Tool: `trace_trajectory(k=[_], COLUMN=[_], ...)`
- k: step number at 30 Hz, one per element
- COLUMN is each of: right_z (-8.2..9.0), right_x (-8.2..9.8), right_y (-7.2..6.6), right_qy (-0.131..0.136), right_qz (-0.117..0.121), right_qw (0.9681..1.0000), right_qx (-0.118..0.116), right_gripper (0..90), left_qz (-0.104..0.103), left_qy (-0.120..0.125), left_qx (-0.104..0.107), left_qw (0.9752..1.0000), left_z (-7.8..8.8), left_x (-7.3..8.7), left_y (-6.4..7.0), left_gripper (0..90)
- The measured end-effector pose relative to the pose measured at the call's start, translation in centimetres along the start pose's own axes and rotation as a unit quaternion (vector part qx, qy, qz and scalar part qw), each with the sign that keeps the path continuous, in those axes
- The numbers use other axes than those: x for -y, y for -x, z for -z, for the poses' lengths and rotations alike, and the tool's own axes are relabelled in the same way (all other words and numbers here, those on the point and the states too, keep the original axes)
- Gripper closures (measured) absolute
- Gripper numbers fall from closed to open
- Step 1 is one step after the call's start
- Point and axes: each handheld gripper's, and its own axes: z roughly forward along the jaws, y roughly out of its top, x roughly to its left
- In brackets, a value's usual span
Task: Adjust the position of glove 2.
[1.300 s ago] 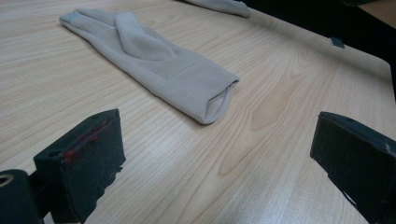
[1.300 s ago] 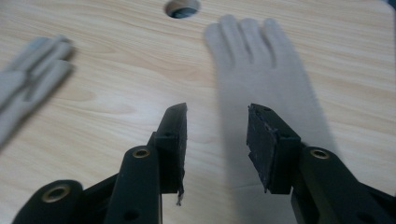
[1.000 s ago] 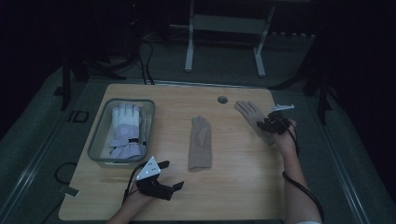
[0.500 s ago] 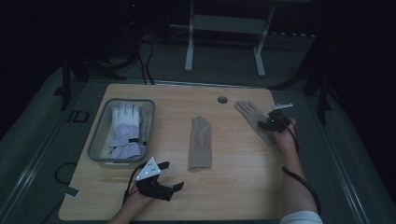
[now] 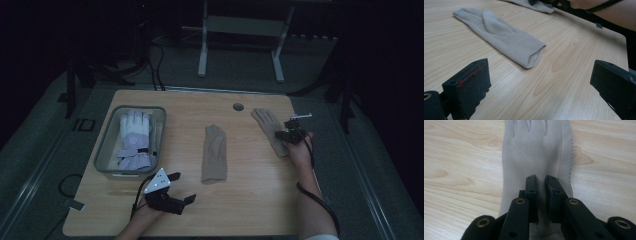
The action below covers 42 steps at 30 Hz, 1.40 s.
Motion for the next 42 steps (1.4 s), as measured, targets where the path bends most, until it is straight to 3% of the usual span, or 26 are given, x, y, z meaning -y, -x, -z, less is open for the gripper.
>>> trace_trajectory(k=[6, 14, 18, 22, 30, 32, 36, 42], right_z=[1.3, 2.8, 4.6, 6.8, 9.8, 10.2, 10.7, 10.1], right_x=[0.0, -0.8, -1.1, -0.8, 2.0, 2.8, 4.7, 7.2], right_y=[-1.5, -3.4, -4.5, -5.0, -6.8, -7.4, -8.4, -9.2], right_qy=[0.024, 0.037, 0.055, 0.077, 0.098, 0.097, 0.094, 0.068], right_qz=[-0.04, -0.047, -0.049, -0.066, -0.066, -0.06, -0.062, -0.066], right_qw=[0.9989, 0.9982, 0.9972, 0.9949, 0.993, 0.9935, 0.9936, 0.9955], right_qx=[-0.005, -0.004, 0.004, 0.003, -0.001, 0.009, 0.003, 0.007], right_gripper=[82.6, 83.3, 83.4, 83.4, 83.3, 83.3, 83.2, 82.8], left_qz=[-0.002, -0.001, -0.003, -0.001, -0.007, -0.008, -0.009, -0.008], left_qy=[0.0, 0.0, 0.001, 0.004, 0.004, 0.004, 0.005, 0.006], left_qx=[-0.001, -0.001, -0.001, -0.002, 0.003, 0.005, 0.005, 0.005], left_qw=[1.0, 1.0, 1.0, 1.0, 1.0, 0.9999, 0.9999, 0.9999], left_z=[0.1, 0.0, 0.1, 0.1, 0.0, 0.0, -0.1, 0.0], left_x=[-0.1, -0.1, -0.1, -0.2, -0.3, -0.3, -0.3, -0.4], left_y=[-0.1, -0.1, -0.1, -0.1, 0.1, 0.1, 0.1, 0.2], left_gripper=[3.0, 3.1, 3.1, 3.1, 3.1, 3.1, 3.1, 3.0])
